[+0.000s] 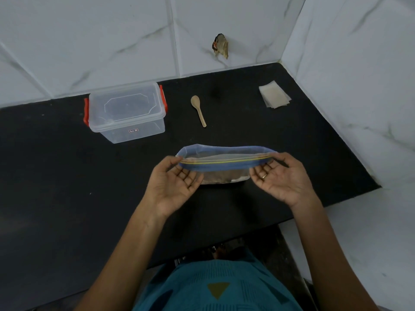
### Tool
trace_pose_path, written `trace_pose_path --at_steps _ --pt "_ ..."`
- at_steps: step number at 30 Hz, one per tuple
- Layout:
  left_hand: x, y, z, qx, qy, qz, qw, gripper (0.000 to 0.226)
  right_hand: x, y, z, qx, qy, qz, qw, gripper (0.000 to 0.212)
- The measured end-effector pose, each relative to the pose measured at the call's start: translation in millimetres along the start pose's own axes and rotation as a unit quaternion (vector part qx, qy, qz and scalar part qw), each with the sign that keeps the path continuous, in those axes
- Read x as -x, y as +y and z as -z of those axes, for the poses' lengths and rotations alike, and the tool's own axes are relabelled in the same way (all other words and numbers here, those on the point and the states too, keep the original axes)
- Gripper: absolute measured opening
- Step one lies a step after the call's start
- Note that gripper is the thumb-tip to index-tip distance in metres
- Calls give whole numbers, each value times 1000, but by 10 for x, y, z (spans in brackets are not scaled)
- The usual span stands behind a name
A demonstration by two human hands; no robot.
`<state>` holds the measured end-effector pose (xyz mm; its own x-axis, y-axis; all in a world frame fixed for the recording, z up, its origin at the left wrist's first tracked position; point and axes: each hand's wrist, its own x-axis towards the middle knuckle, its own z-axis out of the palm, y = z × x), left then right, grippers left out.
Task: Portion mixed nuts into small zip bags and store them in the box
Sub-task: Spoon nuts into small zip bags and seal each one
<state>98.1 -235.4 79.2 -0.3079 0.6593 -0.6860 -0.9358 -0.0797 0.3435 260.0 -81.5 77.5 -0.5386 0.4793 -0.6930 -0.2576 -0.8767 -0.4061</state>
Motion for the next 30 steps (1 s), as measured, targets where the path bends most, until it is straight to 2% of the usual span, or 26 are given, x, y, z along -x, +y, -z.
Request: trace_pose_path --at_steps 3,6,9,11,14,15,17,19,23,30 --pt "-9 33 54 -71 9 -18 997 35 3 -23 -1 30 10 0 999 43" --pt "-32 56 83 -161 39 -44 985 32 -23 -29 14 117 38 21 992 33" --pt "-13 109 100 -334 74 -59 938 21 -20 -44 34 295 73 72 950 16" --pt "2 138 129 -467 104 -94 873 24 11 -56 34 427 104 113 891 18" --pt "-19 133 186 -656 155 -213 707 36 15 -71 54 592 161 182 769 29" --pt "-19 113 173 -678 164 -248 673 42 6 -71 51 628 177 209 728 30" --pt "-16 65 109 -697 164 -301 630 41 -24 -64 38 658 185 268 679 32" --pt "-20 28 39 -714 159 -331 596 28 -56 -55 18 665 164 306 661 29" --pt "-42 24 -17 -709 166 -356 586 14 -95 -41 15 673 145 334 644 18" --pt "56 182 -123 -698 158 -401 572 14 -28 -192 -76 675 134 394 609 14"
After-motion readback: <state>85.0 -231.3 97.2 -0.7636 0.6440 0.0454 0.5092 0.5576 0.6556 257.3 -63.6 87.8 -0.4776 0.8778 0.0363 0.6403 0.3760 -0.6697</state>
